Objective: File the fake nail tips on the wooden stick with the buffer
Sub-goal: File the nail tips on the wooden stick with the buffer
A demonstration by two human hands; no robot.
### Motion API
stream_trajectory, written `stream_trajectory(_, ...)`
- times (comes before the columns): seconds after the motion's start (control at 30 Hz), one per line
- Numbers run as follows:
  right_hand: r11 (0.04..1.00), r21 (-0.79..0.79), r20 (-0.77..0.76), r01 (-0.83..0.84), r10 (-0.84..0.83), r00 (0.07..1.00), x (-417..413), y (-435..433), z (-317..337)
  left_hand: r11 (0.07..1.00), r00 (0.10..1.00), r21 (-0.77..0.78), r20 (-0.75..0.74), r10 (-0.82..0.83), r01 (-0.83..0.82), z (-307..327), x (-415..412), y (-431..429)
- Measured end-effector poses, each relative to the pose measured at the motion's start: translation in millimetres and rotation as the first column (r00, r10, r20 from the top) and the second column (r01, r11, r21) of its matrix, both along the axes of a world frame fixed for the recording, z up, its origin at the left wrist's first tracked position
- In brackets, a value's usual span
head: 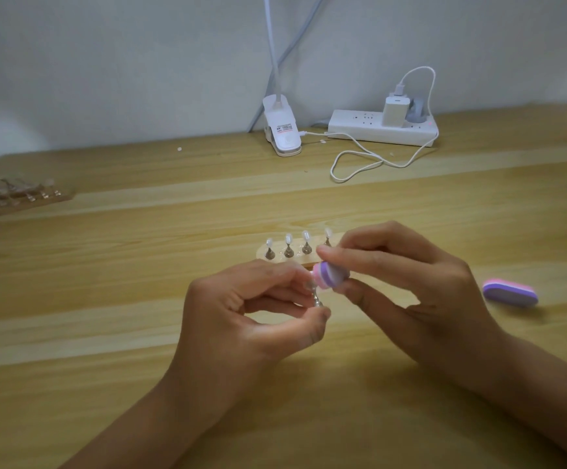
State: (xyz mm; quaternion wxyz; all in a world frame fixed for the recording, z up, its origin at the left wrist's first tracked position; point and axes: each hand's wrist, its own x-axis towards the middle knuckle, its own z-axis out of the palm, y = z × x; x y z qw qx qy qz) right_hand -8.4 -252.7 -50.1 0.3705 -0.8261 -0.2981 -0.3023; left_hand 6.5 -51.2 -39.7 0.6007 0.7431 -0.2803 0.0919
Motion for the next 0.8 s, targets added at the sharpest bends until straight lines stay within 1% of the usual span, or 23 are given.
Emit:
stream_trajectory(0.1,0.999,-0.020,0.024,-0.039,0.039,0.999,-3,5,-3,0.999,0.997,0.019,0.058,-0.051,0.050,2,-2,1)
stream_trajectory(0.17,0.999,-0.050,-0.001,-0.006,0.006,1.000,1,-2,-4,1.000,0.999,-0.001,0.032,-0.031,0.031,0,-1,3)
stream_trajectory(0.23,0.999,-0.018,-0.019,0.037,-0.037,0.999,3,-6,-2,1.000,1.000,-0.029,-0.013,-0.014,0.013,-1,1,4)
stream_trajectory(0.3,0.999,0.036,0.007,0.017,-0.017,1.000,1,-1,0,0.999,0.999,-0.035,-0.016,-0.032,0.031,1,2,2)
stream_trajectory(0.33,0.999,0.038,0.032,-0.013,0.012,0.999,-1,3,0,0.998,0.999,-0.029,-0.001,-0.049,0.049,2,1,1)
stream_trajectory(0.4,0.999,-0.008,0.066,-0.045,0.045,0.997,-2,7,-3,0.997,0.997,-0.016,0.018,-0.074,0.075,2,0,1)
stream_trajectory(0.47,0.998,-0.054,0.044,-0.010,0.013,0.999,3,0,-4,0.998,0.998,-0.025,-0.007,-0.057,0.057,1,1,3)
stream_trajectory(0.57,0.999,-0.027,0.038,0.034,-0.033,0.999,7,-5,-1,0.999,0.998,-0.050,-0.054,-0.025,0.022,1,3,2)
stream_trajectory(0.63,1.000,-0.003,0.065,-0.008,0.009,0.998,4,1,0,0.999,0.999,-0.037,-0.022,-0.037,0.037,3,3,1)
stream_trajectory(0.7,0.999,-0.034,0.072,-0.041,0.044,0.996,2,3,-2,0.998,0.998,-0.003,0.029,-0.056,0.056,3,1,1)
stream_trajectory(0.73,0.998,-0.051,0.056,-0.030,0.033,0.998,3,0,-3,0.999,0.998,0.004,0.041,-0.049,0.049,2,1,1)
stream_trajectory(0.8,0.999,-0.038,0.010,0.015,-0.015,1.000,6,-5,-3,1.000,1.000,-0.012,0.019,-0.018,0.018,1,2,3)
